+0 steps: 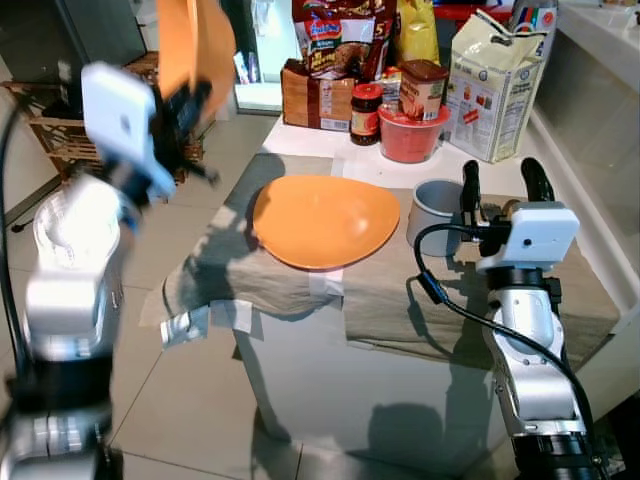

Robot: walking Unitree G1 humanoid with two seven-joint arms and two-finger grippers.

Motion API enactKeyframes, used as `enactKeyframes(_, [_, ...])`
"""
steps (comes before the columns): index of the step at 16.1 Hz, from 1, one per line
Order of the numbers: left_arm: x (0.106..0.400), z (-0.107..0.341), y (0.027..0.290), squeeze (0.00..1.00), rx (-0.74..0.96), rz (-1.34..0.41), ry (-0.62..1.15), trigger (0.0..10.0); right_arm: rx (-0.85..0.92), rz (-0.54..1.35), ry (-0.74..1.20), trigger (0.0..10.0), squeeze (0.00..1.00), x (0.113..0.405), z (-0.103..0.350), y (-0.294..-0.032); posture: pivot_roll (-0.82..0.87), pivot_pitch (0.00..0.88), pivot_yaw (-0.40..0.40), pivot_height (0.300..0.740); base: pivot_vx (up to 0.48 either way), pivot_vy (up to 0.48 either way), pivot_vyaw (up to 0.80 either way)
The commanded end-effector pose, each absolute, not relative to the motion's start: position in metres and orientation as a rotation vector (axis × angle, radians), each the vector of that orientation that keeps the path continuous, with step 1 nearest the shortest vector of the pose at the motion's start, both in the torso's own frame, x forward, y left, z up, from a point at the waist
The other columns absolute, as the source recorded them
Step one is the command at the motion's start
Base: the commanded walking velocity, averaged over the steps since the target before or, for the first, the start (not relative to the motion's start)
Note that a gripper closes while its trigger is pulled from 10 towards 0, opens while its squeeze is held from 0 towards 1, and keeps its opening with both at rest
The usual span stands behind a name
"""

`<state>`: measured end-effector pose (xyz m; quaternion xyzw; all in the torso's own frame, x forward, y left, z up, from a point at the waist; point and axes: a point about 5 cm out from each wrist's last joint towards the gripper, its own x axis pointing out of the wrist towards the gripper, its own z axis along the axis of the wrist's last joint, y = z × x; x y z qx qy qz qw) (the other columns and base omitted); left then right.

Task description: Setting the table

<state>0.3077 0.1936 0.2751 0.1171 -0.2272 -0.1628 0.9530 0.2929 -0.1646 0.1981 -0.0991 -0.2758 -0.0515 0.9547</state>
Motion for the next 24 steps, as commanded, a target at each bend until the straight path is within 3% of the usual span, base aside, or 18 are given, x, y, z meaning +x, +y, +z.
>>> enactKeyframes(1, [0.294, 0.277, 0.188, 0.00, 0.177, -0.291, -0.487, 0.0, -0.207, -0.101, -0.578, 10.0, 0.00, 0.290, 0.203, -0.163, 0.02, 0.000, 0.043, 0.740, 0.000, 0.000, 0.00])
enactKeyframes(4, [0.274, 0.266, 0.176, 0.00, 0.097, -0.227, -0.488, 0.0, -0.205, -0.091, -0.589, 10.0, 0.00, 0.287, 0.206, -0.161, 0.02, 0.000, 0.035, 0.740, 0.000, 0.000, 0.00])
enactKeyframes(7, [0.273, 0.256, 0.169, 0.00, 0.108, -0.227, -0.448, 0.0, -0.193, -0.054, -0.583, 10.0, 0.00, 0.289, 0.203, -0.151, 0.03, 0.000, 0.020, 0.740, 0.000, 0.000, 0.00])
enactKeyframes(10, [0.270, 0.221, 0.182, 0.00, 0.116, -0.184, -0.319, 0.0, -0.169, -0.012, -0.519, 10.0, 0.00, 0.290, 0.191, -0.149, 0.02, 0.000, 0.023, 0.740, 0.000, 0.000, 0.00])
enactKeyframes(11, [0.254, 0.205, 0.186, 0.00, 0.103, -0.168, -0.269, 0.0, -0.193, -0.024, -0.522, 10.0, 0.00, 0.286, 0.190, -0.154, 0.02, 0.000, 0.021, 0.740, 0.000, 0.000, 0.00])
enactKeyframes(17, [0.252, 0.222, 0.185, 0.00, 0.146, -0.102, -0.341, 0.0, -0.206, 0.006, -0.519, 10.0, 0.00, 0.286, 0.187, -0.151, 0.02, 0.000, 0.006, 0.740, 0.000, 0.000, 0.00])
enactKeyframes(19, [0.252, 0.218, 0.185, 0.00, 0.134, -0.100, -0.317, 0.7, -0.194, 0.009, -0.488, 10.0, 0.00, 0.286, 0.181, -0.152, 0.02, 0.000, 0.008, 0.740, -0.127, -0.131, 0.00])
enactKeyframes(21, [0.252, 0.217, 0.185, 0.00, 0.115, -0.092, -0.306, 0.1, -0.194, 0.017, -0.476, 10.0, 0.00, 0.286, 0.178, -0.152, 0.02, 0.000, 0.001, 0.740, -0.381, -0.294, 0.00])
enactKeyframes(24, [0.253, 0.218, 0.185, 0.00, 0.107, -0.082, -0.315, 0.0, -0.194, 0.033, -0.470, 10.0, 0.00, 0.288, 0.177, -0.151, 0.03, 0.000, -0.009, 0.740, -0.415, -0.165, 0.00])
